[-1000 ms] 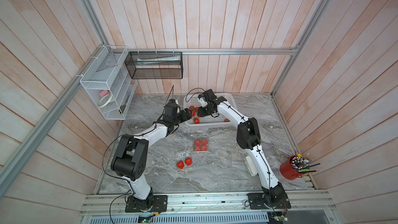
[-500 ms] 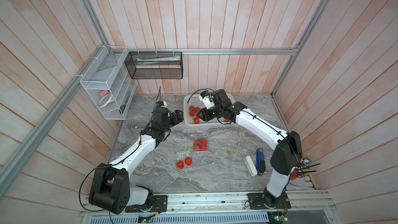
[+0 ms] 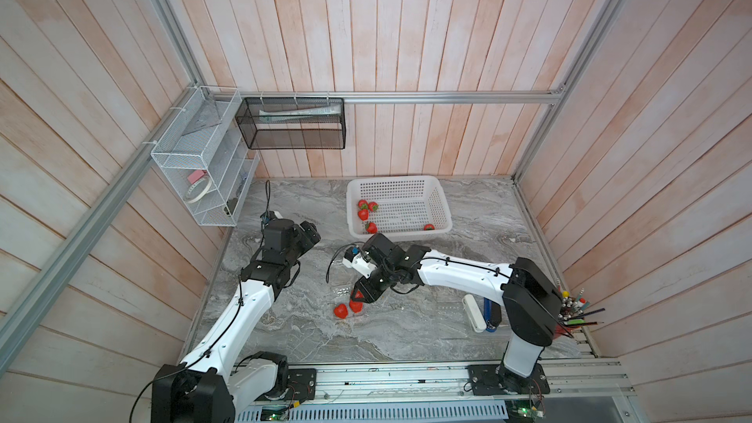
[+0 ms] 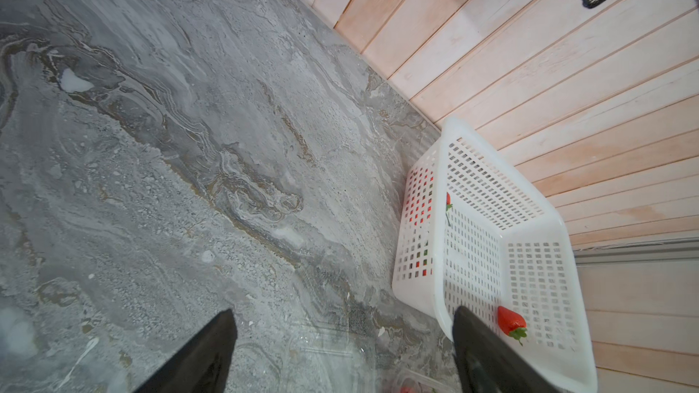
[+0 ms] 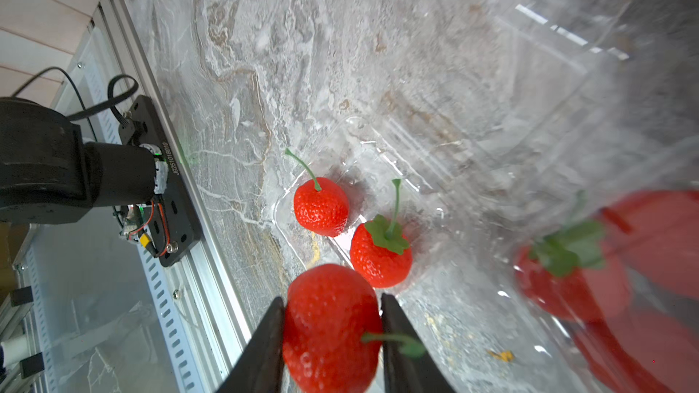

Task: Pack strawberries into containers
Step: Place the strawberry in the packing box, then pick up the strawberry from the basket.

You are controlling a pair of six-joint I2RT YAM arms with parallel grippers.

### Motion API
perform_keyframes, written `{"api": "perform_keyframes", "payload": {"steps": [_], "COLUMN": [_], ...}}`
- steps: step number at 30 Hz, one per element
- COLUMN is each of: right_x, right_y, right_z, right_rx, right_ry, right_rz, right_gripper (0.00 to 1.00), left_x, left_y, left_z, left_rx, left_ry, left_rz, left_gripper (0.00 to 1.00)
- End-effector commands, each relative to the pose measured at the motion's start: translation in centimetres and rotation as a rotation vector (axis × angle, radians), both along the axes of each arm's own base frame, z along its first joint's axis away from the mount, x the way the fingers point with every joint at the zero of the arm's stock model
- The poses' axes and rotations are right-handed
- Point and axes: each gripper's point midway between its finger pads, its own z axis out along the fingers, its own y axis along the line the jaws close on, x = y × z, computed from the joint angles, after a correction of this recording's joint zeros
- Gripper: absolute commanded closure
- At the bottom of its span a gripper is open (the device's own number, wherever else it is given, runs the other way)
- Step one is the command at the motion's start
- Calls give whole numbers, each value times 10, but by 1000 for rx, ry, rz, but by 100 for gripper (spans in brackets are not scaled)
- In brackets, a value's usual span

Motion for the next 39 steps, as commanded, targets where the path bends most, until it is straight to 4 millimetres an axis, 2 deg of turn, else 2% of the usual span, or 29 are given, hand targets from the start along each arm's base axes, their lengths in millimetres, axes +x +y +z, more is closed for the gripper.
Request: {"api": "perform_keyframes", "payload": {"steps": [1, 4, 5, 8, 10, 13, 15, 18, 20, 22, 25, 29, 35, 39], "right_x": [7, 11, 11, 13, 15, 29, 53, 102, 146, 183, 237, 294, 350, 371], "right_y": [12, 18, 20, 24, 25, 23, 15, -6, -28, -48, -74, -88, -74, -59], "right_z": [0, -6, -10, -14, -9, 14, 40, 81, 99, 107, 102, 75, 28, 19], "right_rx": [36, 28, 24, 17, 22, 52, 87, 161, 186, 191, 174, 111, 29, 66], "right_ry": [-6, -5, 2, 5, -12, -61, -104, -168, -219, -237, -226, -208, -205, -225], "right_rz": [1, 7, 13, 20, 21, 2, -48, -164, -276, -364, -467, -532, -519, -512], "right_gripper": [74, 54, 50, 44, 41, 41, 40, 39, 38, 37, 38, 37, 38, 37], "left_x": [-9, -8, -7, -5, -3, 3, 10, 26, 39, 52, 72, 99, 123, 130], "left_y": [4, 3, 3, 3, 2, -1, -6, -18, -30, -47, -80, -108, -125, -135], "left_z": [-12, -13, -13, -15, -17, -20, -22, -24, -22, -19, -11, -14, -31, -39], "left_rx": [-3, -5, -4, -2, 0, -5, -14, -33, -39, -27, 11, 0, -19, -30], "left_ry": [37, 38, 37, 40, 42, 36, 35, 28, 17, -1, -30, -32, -15, -8], "left_rz": [19, 16, 15, 13, 11, -7, -27, -70, -111, -164, -254, -323, -359, -384], "left_gripper": [8, 8, 8, 8, 8, 8, 8, 8, 8, 8, 7, 6, 8, 12]}}
